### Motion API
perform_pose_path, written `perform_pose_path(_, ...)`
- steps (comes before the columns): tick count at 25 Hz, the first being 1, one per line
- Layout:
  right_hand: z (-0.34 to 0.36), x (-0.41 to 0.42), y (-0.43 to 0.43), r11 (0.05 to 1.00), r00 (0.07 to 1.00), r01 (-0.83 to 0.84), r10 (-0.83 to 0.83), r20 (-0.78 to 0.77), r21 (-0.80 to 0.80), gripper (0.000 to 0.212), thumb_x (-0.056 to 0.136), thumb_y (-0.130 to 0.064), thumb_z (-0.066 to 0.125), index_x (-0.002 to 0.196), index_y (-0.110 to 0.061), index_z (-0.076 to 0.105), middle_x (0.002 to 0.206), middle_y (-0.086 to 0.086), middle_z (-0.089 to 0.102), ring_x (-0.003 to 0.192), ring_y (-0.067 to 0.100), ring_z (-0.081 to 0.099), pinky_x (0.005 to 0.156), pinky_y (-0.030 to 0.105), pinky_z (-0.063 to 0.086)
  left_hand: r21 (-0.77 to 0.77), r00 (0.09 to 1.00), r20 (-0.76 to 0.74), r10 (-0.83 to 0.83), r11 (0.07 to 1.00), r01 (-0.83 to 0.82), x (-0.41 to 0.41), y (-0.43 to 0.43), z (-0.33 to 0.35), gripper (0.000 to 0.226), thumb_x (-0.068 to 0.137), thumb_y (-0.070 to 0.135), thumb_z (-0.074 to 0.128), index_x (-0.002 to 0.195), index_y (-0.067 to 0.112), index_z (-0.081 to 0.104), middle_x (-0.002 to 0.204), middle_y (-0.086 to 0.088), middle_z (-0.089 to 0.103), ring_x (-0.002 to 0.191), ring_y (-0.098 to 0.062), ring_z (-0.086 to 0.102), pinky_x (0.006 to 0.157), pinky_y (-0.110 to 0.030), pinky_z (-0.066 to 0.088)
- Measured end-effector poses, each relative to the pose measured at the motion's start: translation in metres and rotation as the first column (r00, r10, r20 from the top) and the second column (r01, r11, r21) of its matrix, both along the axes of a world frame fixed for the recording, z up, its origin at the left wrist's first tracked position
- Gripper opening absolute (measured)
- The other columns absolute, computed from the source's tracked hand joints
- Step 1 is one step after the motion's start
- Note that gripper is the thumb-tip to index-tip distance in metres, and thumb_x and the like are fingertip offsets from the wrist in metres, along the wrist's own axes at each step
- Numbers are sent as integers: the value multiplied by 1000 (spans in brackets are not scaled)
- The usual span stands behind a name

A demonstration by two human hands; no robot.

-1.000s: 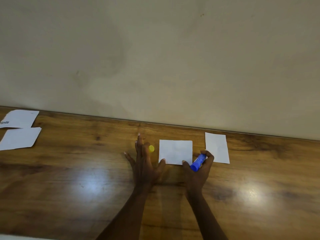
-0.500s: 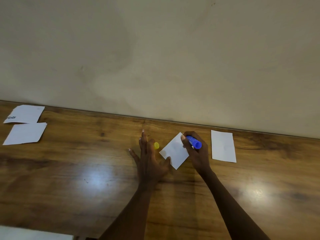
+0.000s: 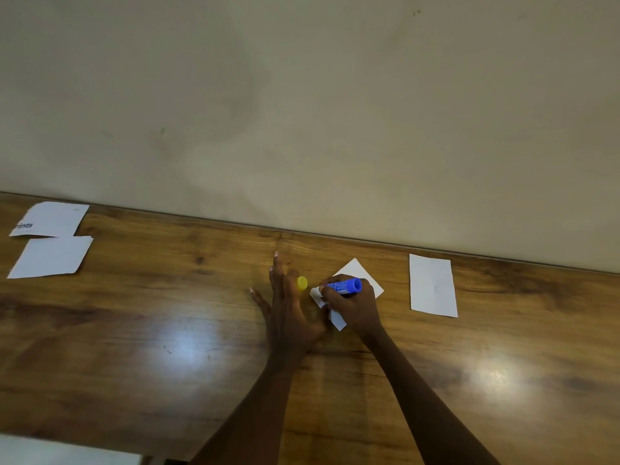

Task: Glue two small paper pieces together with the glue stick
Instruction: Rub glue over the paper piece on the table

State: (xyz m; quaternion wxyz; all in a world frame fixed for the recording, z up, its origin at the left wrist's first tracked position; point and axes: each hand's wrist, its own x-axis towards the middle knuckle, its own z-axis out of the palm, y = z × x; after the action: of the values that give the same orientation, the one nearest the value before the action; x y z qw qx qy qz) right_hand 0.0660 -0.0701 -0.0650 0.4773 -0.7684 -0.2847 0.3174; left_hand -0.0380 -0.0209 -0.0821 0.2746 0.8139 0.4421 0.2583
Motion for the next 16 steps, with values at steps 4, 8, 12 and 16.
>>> perform_pose_path(4, 1, 2, 2, 994, 992, -101, 103, 78, -29, 14, 76, -10, 67, 85, 1, 66, 83, 22, 68, 58, 8, 51, 54, 4, 41, 10, 999, -44, 0, 1000, 1, -1, 2, -4, 89, 62, 38, 74, 133, 8, 30, 154, -15, 8, 141, -36, 13, 106, -60, -9)
perform_pose_path(8, 4, 19, -2, 991, 977, -137, 137, 163, -13, 11, 78, -8, 65, 86, 0, 66, 85, 20, 69, 63, 15, 54, 66, 15, 43, -22, 1000, 4, 3, 1000, -3, 0, 0, 2, 97, 63, 37, 75, 127, 36, 1, 148, -19, 29, 139, -36, 20, 105, -57, -12)
perform_pose_path(12, 5, 41, -3, 999, 983, -32, 32, 179, -2, 17, 79, -11, 65, 92, -1, 65, 83, 8, 64, 60, 8, 52, 51, 2, 40, -21, 1000, 7, 17, 1000, -17, 1, -1, 4, 99, 63, 31, 76, 121, 44, -3, 145, -19, 34, 139, -36, 22, 104, -55, -13)
perform_pose_path(16, 4, 57, -4, 996, 969, 81, -84, 232, 24, 19, 78, -10, 65, 94, 0, 64, 80, 6, 60, 59, 7, 48, 50, -2, 38, -14, 1000, 9, 13, 1000, -13, 1, -1, 4, 97, 63, 31, 75, 119, 44, -3, 146, -19, 33, 138, -36, 23, 105, -56, -13)
